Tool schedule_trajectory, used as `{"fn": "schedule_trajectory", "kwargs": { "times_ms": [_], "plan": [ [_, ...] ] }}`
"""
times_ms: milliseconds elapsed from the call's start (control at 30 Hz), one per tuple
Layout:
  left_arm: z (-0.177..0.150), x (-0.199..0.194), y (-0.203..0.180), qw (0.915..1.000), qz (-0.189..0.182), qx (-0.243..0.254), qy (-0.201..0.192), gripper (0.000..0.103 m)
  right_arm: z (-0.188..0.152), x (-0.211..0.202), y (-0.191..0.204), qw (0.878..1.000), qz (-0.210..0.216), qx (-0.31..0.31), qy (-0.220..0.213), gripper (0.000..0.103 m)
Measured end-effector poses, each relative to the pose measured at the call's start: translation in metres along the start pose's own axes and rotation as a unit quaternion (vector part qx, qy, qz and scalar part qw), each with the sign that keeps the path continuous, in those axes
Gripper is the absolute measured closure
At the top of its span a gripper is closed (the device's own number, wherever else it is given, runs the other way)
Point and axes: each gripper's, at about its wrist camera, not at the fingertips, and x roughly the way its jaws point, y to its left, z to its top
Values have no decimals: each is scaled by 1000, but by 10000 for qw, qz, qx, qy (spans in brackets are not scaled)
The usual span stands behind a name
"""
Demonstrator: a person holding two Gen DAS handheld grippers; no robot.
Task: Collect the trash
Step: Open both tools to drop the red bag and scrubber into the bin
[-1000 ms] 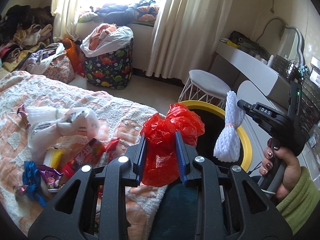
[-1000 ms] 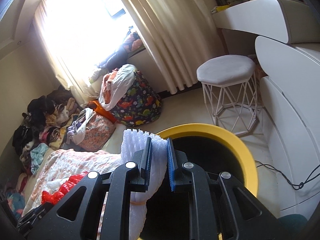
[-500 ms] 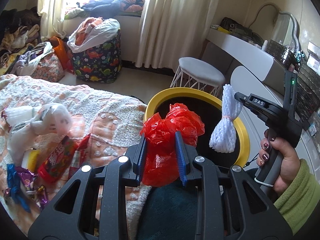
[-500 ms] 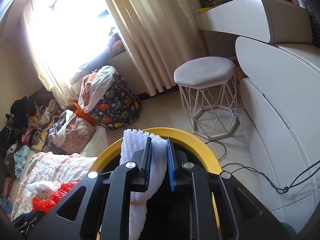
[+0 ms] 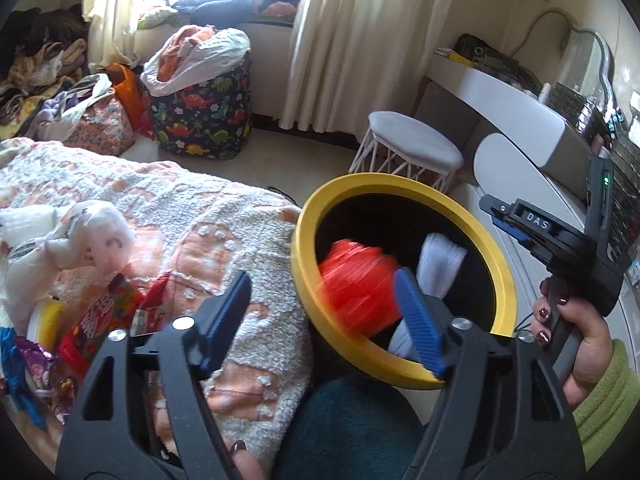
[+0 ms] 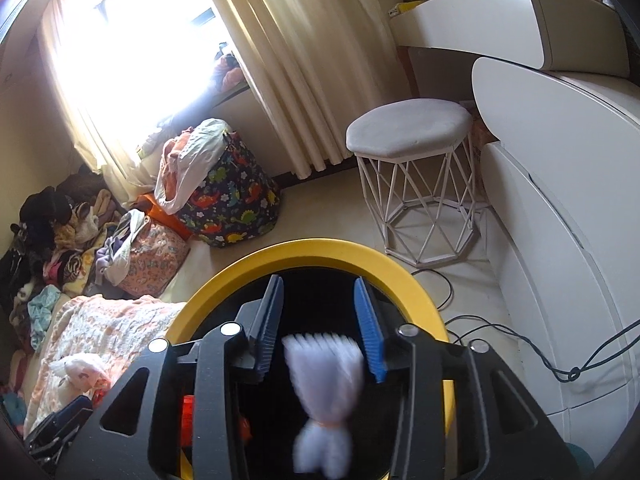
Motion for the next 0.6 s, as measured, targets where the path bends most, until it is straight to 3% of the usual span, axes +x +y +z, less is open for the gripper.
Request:
{"fn": "schedule_trajectory", "kwargs": {
  "times_ms": [200,600],
  "plan": [
    [-1,-14,15,9994,184,-180,-221,15,-3,-4,15,9996,198,-199,30,61],
    [-5,-50,46,9946,668,-462,-639,12,-15,-18,61,9954,740,-604,98,50]
  ]
}}
